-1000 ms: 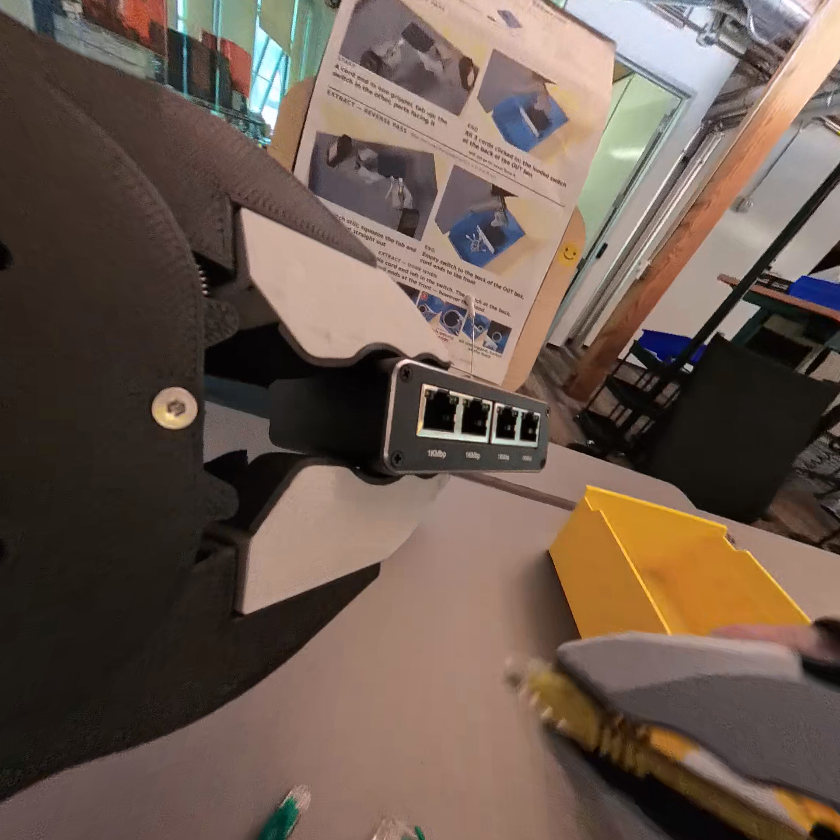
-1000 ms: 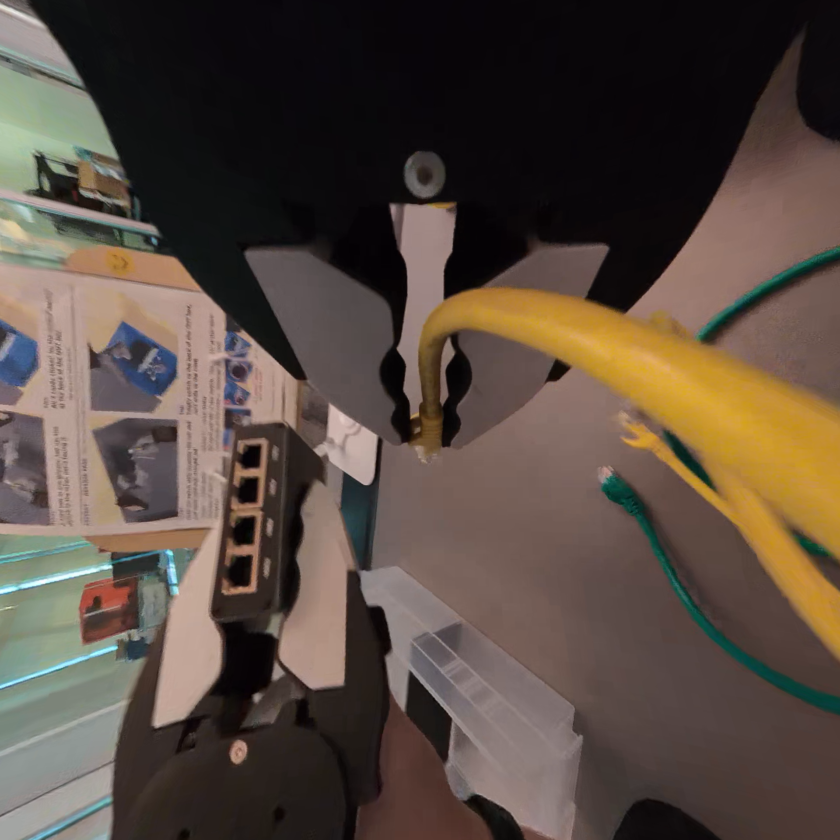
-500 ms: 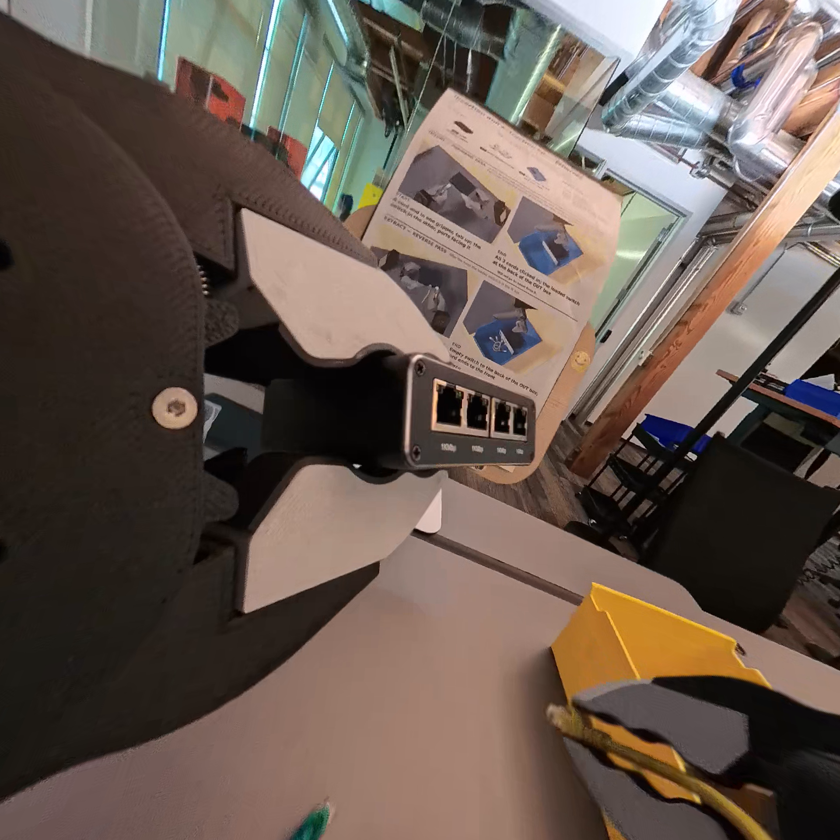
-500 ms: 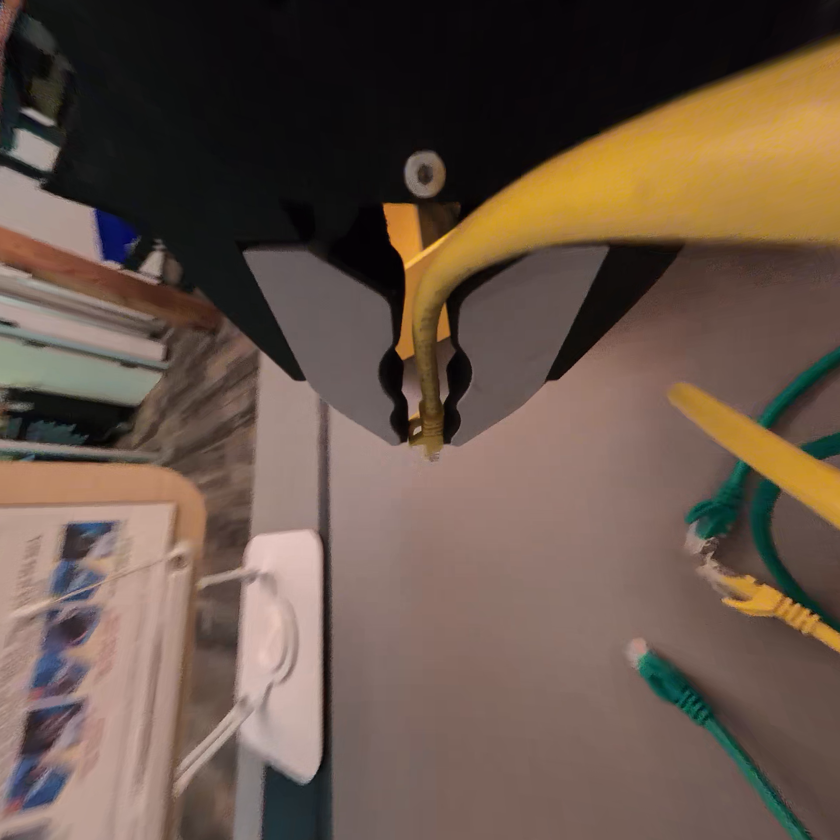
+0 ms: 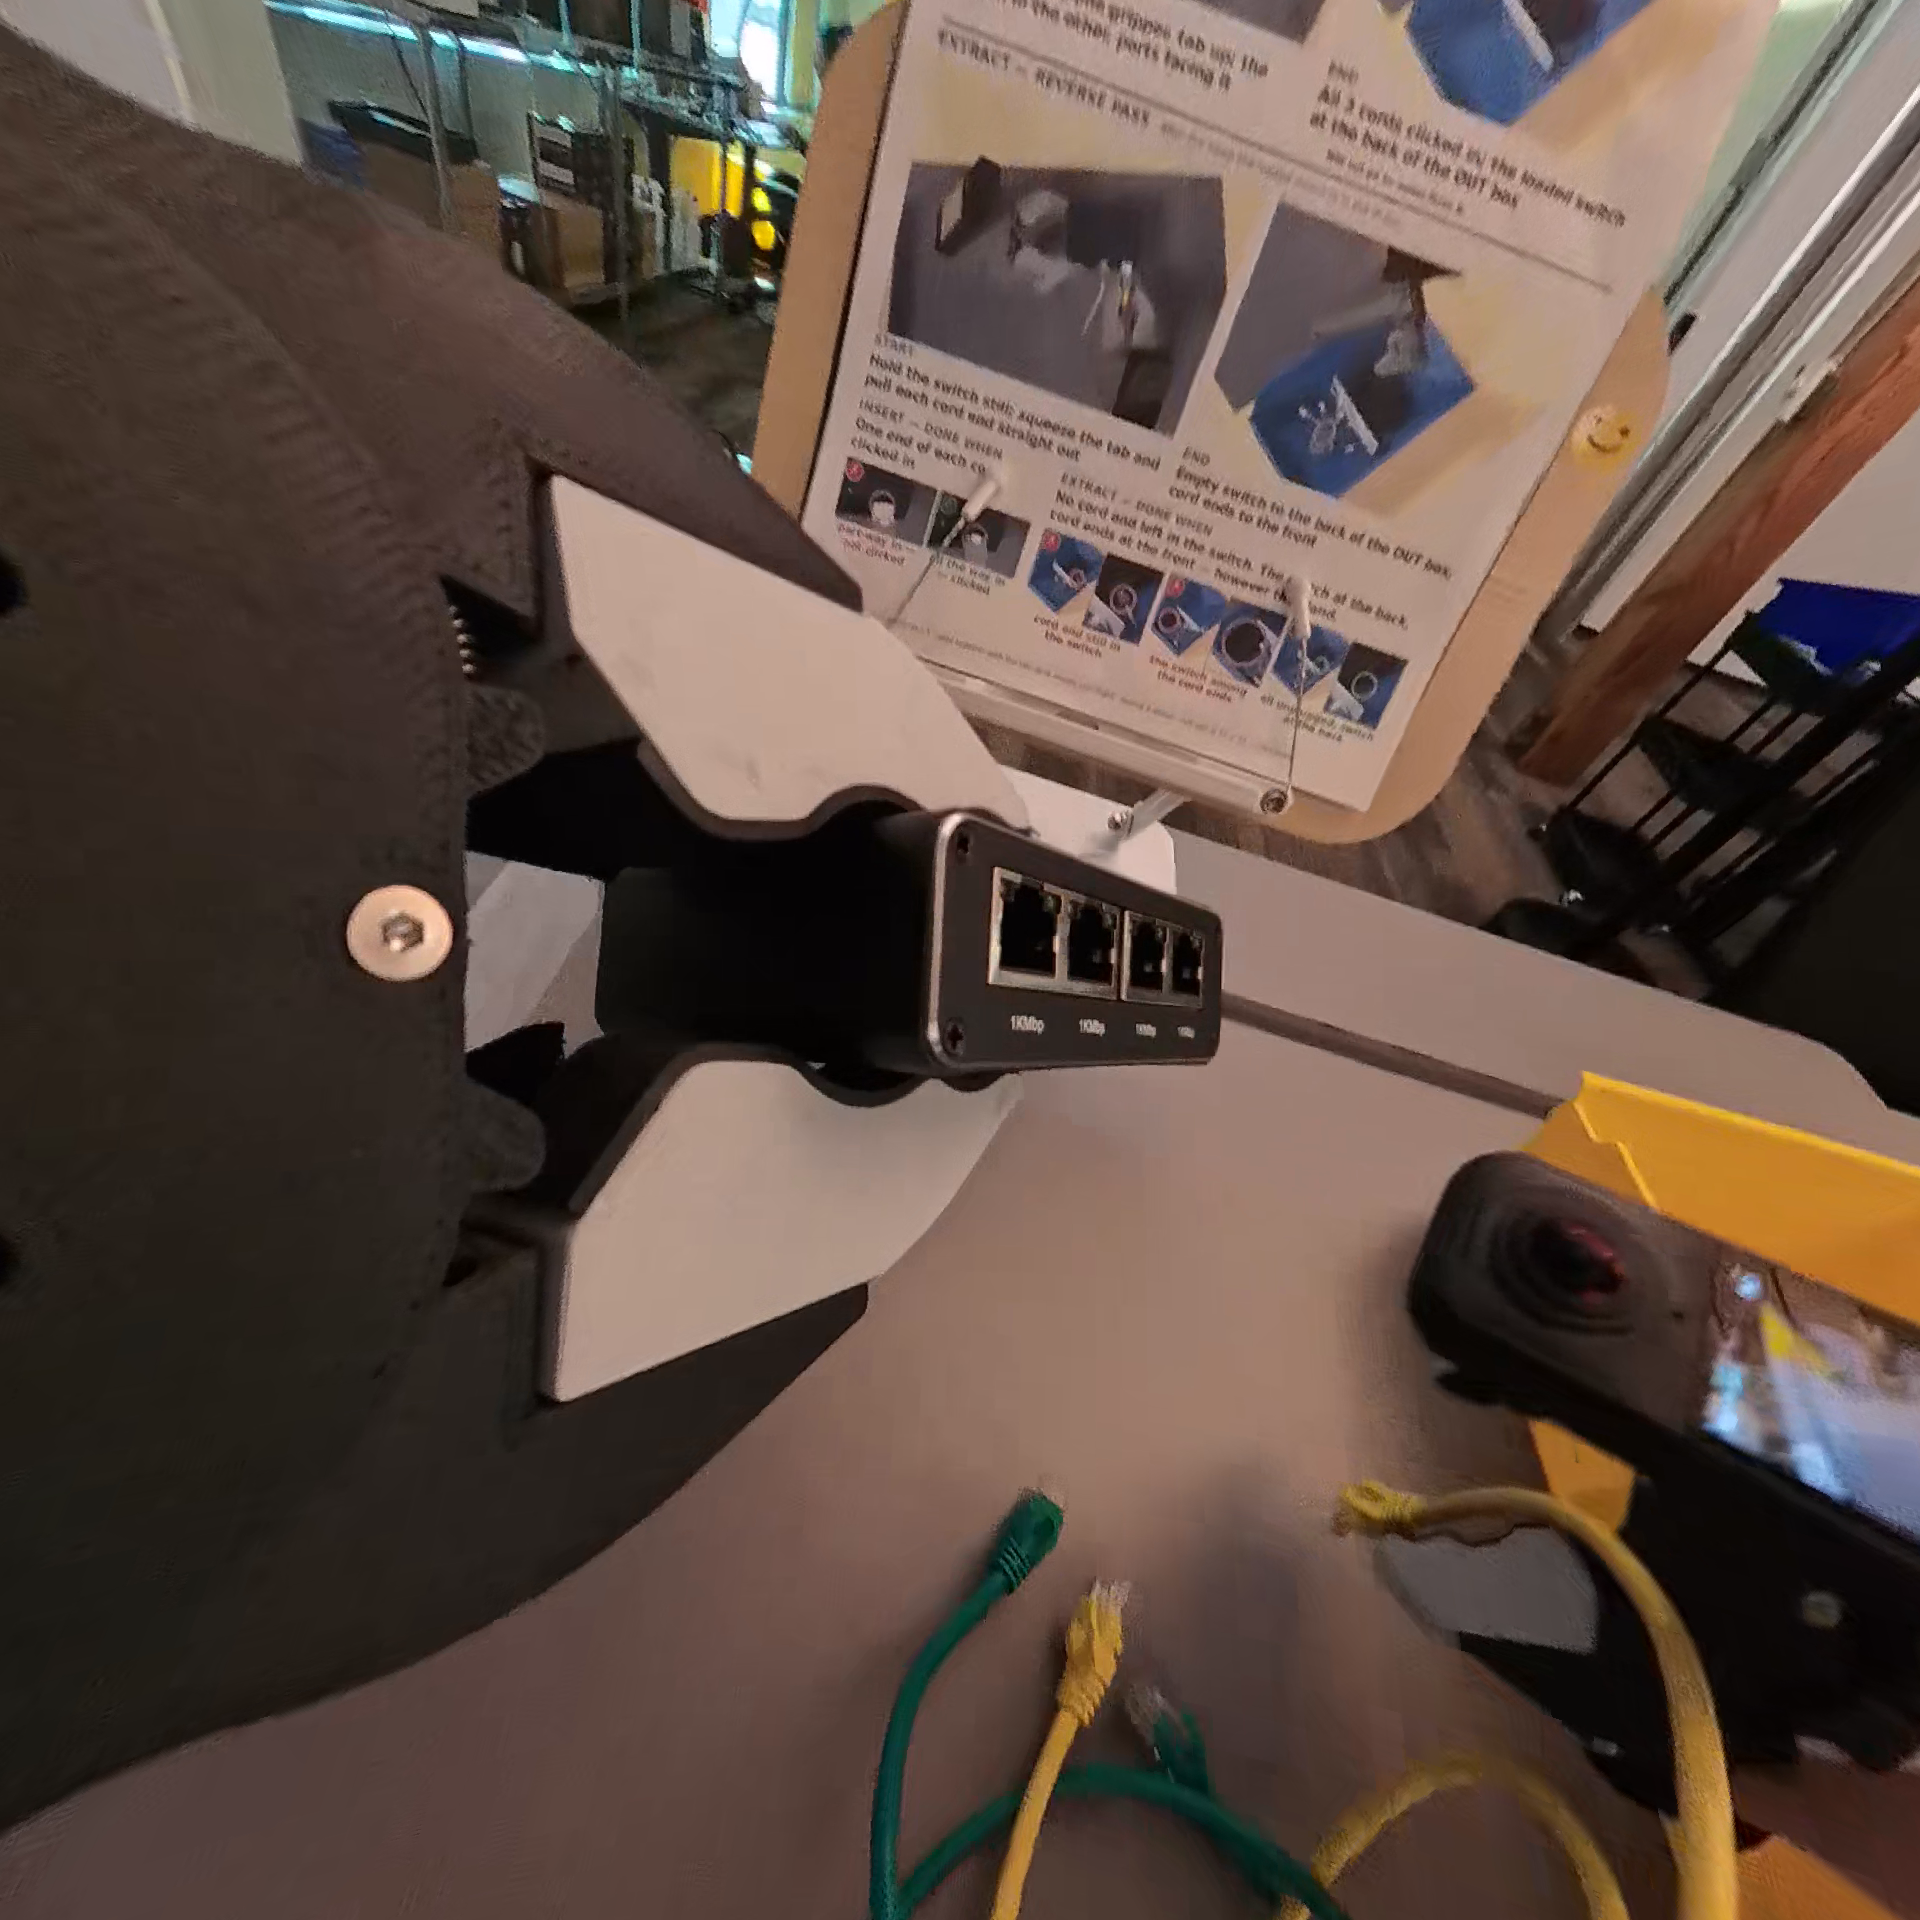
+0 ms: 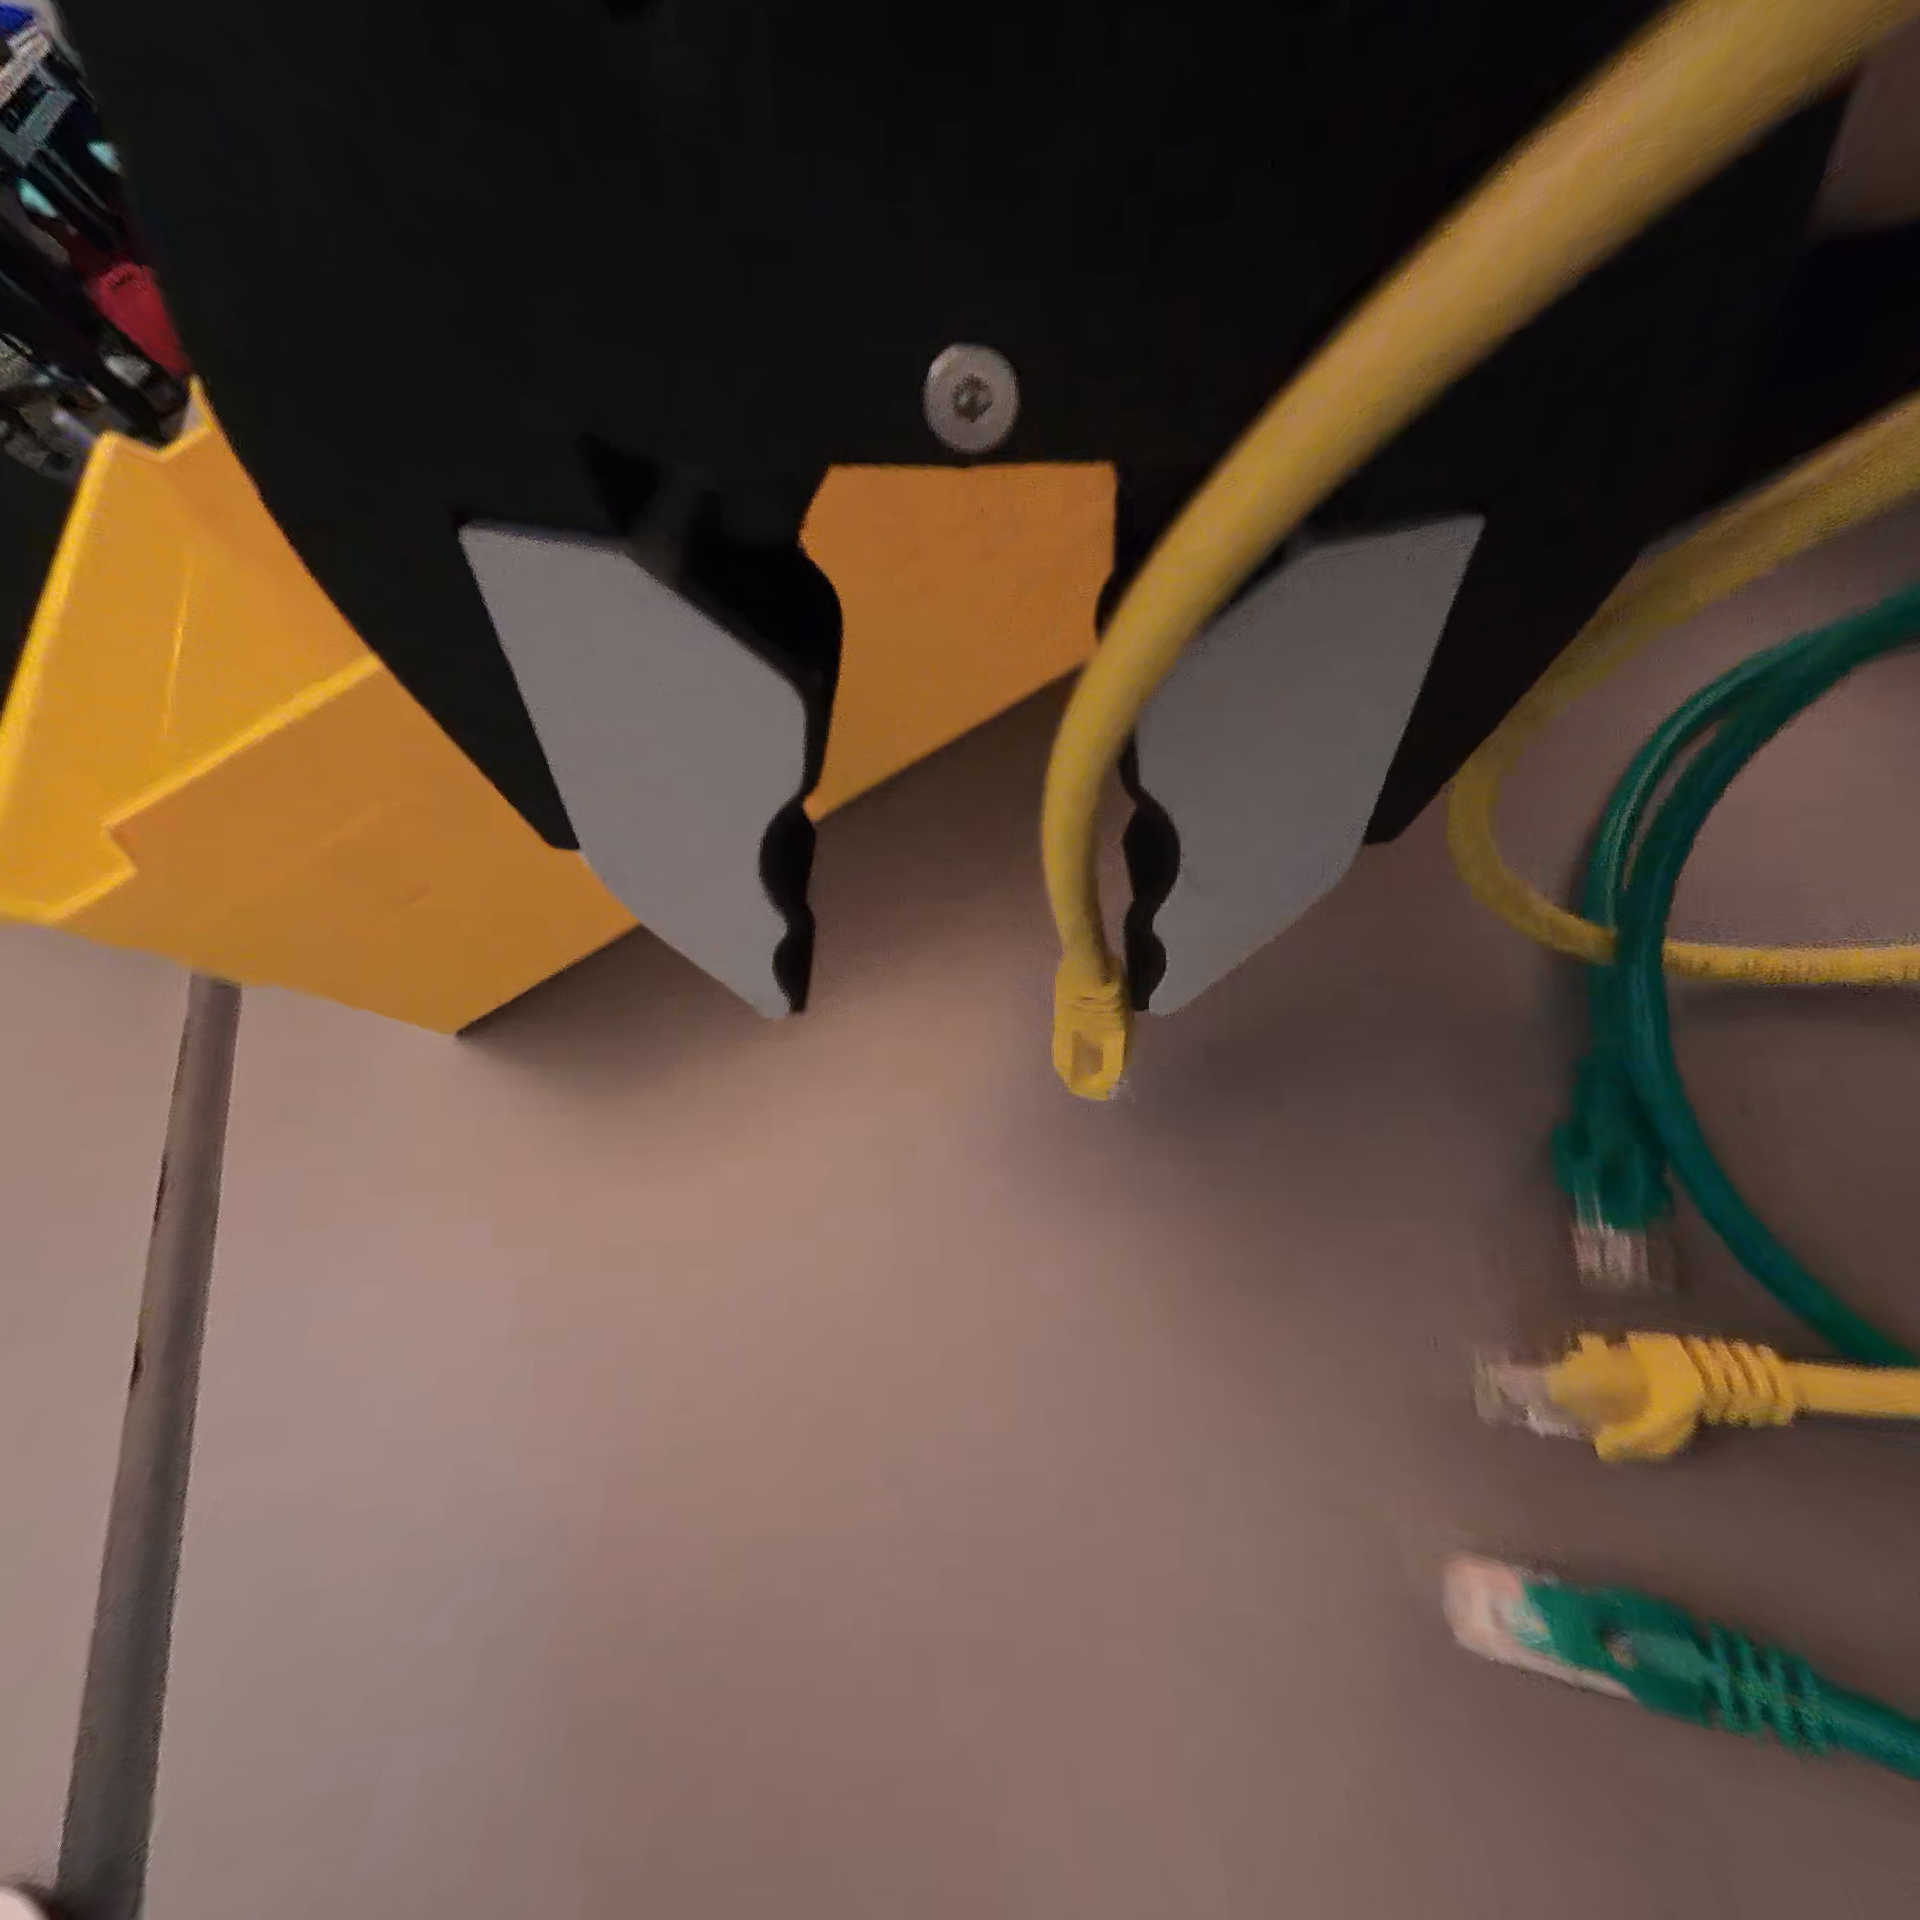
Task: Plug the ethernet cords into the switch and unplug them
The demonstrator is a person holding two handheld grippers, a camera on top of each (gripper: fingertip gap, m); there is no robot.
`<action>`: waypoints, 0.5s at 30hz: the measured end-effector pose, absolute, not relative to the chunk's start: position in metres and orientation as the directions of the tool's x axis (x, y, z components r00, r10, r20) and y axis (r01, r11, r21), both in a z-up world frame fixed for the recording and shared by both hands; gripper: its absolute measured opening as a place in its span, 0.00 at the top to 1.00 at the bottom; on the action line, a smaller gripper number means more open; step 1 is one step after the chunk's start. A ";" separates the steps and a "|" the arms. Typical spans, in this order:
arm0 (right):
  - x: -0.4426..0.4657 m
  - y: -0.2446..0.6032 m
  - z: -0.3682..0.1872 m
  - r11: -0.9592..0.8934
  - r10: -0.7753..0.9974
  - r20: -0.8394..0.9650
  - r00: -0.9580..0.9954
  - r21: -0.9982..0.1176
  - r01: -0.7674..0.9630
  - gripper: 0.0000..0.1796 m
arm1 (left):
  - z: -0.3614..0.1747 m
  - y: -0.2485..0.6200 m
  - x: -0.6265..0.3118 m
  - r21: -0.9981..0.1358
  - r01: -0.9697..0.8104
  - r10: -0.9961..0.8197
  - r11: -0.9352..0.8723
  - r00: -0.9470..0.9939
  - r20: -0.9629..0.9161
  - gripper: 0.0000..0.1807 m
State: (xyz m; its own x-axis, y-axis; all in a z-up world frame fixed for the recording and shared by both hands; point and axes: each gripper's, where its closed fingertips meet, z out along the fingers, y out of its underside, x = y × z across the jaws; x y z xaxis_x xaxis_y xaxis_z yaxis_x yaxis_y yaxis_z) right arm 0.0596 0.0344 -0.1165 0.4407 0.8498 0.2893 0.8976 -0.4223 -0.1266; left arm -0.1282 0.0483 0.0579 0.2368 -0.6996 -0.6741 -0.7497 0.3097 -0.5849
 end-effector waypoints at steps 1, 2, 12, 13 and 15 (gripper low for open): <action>0.067 0.031 -0.112 -0.432 0.847 0.285 0.450 -0.126 0.893 0.65 | 0.057 0.044 -0.125 -0.592 -0.740 -0.713 0.318 0.225 -0.664 0.80; 0.075 0.026 -0.107 -0.441 0.845 0.274 0.458 -0.125 0.889 0.64 | 0.057 0.040 -0.122 -0.600 -0.731 -0.724 0.327 0.214 -0.655 0.80; 0.120 -0.002 -0.035 -0.497 0.726 0.434 0.534 -0.206 0.843 0.67 | 0.073 0.030 -0.124 -0.649 -0.680 -0.740 0.341 0.231 -0.631 0.80; 0.111 -0.006 -0.023 -0.467 0.715 0.453 0.533 -0.258 0.846 0.67 | 0.073 0.030 -0.124 -0.653 -0.678 -0.744 0.338 0.232 -0.627 0.79; 0.081 -0.016 0.001 -0.366 0.709 0.478 0.518 -0.379 0.850 0.69 | 0.073 0.028 -0.125 -0.655 -0.677 -0.750 0.336 0.229 -0.620 0.80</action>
State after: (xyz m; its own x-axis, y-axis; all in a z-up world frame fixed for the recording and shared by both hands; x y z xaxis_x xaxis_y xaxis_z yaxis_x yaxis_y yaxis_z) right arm 0.0810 -0.0164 0.0011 0.5182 0.7091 0.4781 0.8500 -0.3656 -0.3792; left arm -0.1247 0.0283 0.0731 0.2286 -0.7502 -0.6204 -0.6766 0.3358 -0.6554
